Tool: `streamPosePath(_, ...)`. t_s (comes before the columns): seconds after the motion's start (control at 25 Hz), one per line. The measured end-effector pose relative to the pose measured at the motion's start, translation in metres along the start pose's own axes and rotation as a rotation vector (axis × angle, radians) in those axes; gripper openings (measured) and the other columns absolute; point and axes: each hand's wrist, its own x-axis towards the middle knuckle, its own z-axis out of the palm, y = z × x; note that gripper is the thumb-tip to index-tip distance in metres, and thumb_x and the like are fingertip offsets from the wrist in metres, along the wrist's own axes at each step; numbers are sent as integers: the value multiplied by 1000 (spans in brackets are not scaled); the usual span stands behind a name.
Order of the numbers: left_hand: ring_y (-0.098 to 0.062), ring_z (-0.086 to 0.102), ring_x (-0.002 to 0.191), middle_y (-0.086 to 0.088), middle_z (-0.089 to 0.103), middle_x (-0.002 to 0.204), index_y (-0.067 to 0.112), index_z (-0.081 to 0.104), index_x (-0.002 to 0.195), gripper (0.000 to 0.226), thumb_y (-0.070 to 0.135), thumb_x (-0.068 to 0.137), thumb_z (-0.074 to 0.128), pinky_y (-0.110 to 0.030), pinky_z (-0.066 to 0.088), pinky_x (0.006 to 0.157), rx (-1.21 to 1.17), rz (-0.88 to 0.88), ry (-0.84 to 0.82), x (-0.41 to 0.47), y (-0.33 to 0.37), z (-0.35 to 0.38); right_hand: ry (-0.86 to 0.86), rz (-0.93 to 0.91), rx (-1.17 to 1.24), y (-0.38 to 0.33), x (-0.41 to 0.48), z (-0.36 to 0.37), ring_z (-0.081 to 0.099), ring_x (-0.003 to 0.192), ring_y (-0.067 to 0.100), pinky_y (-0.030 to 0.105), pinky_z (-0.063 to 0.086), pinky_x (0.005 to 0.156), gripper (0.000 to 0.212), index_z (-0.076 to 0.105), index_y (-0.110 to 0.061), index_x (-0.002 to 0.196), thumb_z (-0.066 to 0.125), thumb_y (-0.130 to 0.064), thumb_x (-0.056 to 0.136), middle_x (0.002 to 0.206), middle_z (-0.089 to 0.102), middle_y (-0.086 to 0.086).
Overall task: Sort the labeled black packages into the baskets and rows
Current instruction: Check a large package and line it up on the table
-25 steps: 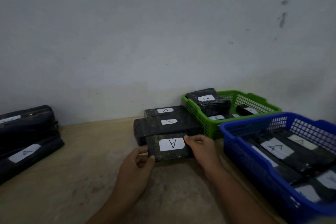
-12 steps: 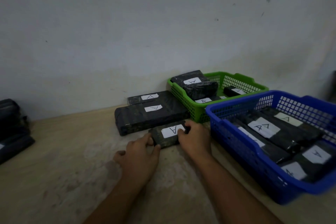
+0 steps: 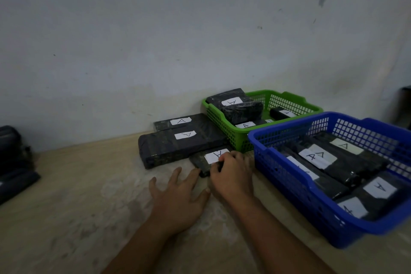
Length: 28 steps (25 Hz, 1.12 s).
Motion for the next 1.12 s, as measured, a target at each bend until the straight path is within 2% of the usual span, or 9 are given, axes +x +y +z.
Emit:
streamPosePath(0.12,-7,9,147,16,31,154,43,25,145,53,60,94,27,-55,-3,114,-85,-13,81,-3,3,-2,-15,-20,-42,-3,-2,0,34,130,25,40,27,107,32,58,-23,119,47,-36,92,136,47,3)
streamPosePath(0.28,-10,52,123,14,61,126,36,59,119,26,36,93,53,-41,32,110,-517,-84,354,-16,-6,-13,-29,-165,-58,-19,-19,-7,34,133,24,42,28,106,34,57,-26,119,46,-41,90,138,45,-1)
streamPosePath(0.36,-12,58,113,13,66,116,34,63,111,20,31,92,56,-39,42,103,-561,-114,376,-31,-20,-22,-71,-266,-22,-34,-35,-10,39,128,24,41,31,102,38,57,-25,114,40,-44,86,132,49,-1)
streamPosePath(0.48,-13,56,114,17,63,113,40,60,105,16,39,91,53,-38,36,104,-375,-170,391,-66,-54,-39,-182,-372,16,-61,-59,-14,40,123,20,39,32,100,33,53,-26,117,40,-42,91,127,50,-3)
streamPosePath(0.56,-10,57,112,24,58,104,43,58,99,18,45,85,46,-34,31,97,-235,-165,450,-97,-86,-52,-223,-431,71,-81,-74,-14,41,122,18,37,32,100,30,54,-25,119,44,-39,95,125,52,-4)
streamPosePath(0.72,-5,51,113,25,55,107,43,56,101,24,46,83,41,-38,24,98,-113,-233,535,-161,-153,-86,-325,-531,153,-131,-111,-1,47,114,17,34,37,96,19,56,-28,107,47,-39,95,115,57,-6)
streamPosePath(0.88,-11,47,119,17,57,113,37,58,106,35,50,83,36,-51,34,102,-63,-315,645,-217,-218,-124,-526,-619,256,-196,-158,30,54,107,14,31,45,92,8,53,-33,95,53,-39,91,106,58,-9)
streamPosePath(1.0,-19,41,124,8,55,122,31,59,106,28,41,83,46,-50,28,102,32,-497,770,-258,-256,-143,-729,-641,407,-247,-196,43,55,106,10,21,42,85,18,59,-24,108,60,-32,91,113,60,-7)
streamPosePath(1.12,-26,35,129,0,42,135,26,52,119,34,41,88,53,-49,27,104,38,-726,868,-290,-286,-155,-864,-559,491,-294,-224,60,53,106,9,20,38,86,38,55,-20,125,64,-31,89,121,56,-6)
